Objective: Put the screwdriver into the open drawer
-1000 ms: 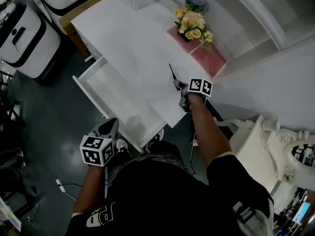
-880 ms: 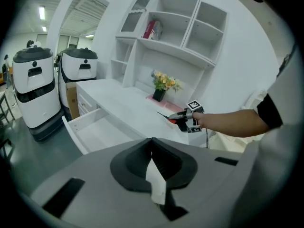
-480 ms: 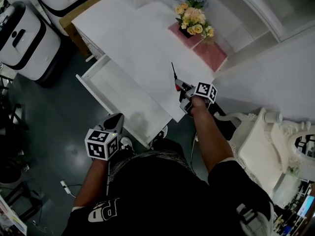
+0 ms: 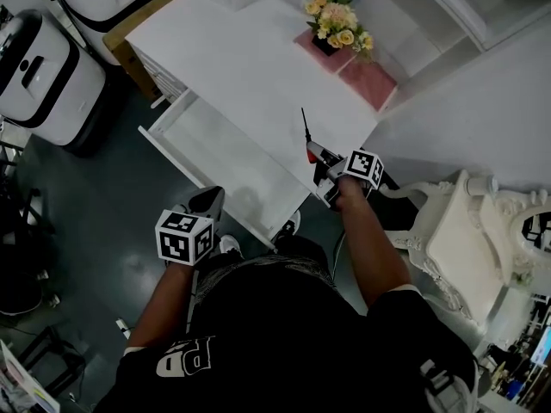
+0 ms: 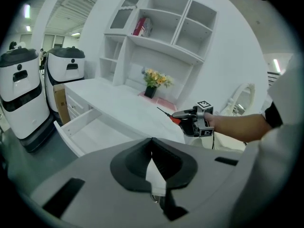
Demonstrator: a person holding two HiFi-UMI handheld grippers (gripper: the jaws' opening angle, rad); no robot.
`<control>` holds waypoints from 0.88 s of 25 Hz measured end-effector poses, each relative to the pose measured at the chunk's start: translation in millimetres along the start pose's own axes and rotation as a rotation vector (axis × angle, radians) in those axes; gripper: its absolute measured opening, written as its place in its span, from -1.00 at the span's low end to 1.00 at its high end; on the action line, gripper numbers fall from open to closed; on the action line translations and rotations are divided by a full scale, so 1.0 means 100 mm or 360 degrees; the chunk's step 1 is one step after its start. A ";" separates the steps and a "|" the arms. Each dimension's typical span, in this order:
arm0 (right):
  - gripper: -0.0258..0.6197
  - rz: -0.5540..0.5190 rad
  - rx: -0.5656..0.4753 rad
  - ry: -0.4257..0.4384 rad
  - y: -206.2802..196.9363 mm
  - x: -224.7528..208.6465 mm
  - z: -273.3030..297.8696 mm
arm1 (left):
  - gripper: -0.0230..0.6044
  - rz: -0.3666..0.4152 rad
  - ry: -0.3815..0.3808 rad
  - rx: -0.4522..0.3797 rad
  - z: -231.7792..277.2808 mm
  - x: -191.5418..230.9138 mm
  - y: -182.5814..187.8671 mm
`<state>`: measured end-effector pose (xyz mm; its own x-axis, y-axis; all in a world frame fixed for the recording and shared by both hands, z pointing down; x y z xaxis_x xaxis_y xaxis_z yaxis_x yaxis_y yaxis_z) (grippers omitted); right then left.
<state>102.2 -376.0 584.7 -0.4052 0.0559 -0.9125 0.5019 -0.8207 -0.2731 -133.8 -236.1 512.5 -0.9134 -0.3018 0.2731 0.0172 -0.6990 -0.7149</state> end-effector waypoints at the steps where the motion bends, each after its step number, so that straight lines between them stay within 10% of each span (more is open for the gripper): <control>1: -0.58 0.0001 -0.0003 0.0000 -0.06 0.01 -0.02 | -0.88 0.0013 -0.0012 0.0002 0.00 0.00 0.00; 22: -0.57 0.0070 0.0246 -0.0081 -1.58 -0.12 -0.04 | -0.88 0.0077 -0.0079 0.0031 -0.25 0.15 -0.26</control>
<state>30.8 -245.1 637.9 -0.4254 -0.0079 -0.9050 0.3981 -0.8997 -0.1793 -158.1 -206.7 519.4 -0.8901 -0.3667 0.2705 0.0691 -0.6953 -0.7154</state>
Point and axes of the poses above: the fingertips, and each gripper's own axes: z forward along the fingers, x to its left, y out of its top, the point moved 1 cm from there along -z, backward along the fingers, and after that the axes turned 6 degrees about y, right-handed, at the moved point
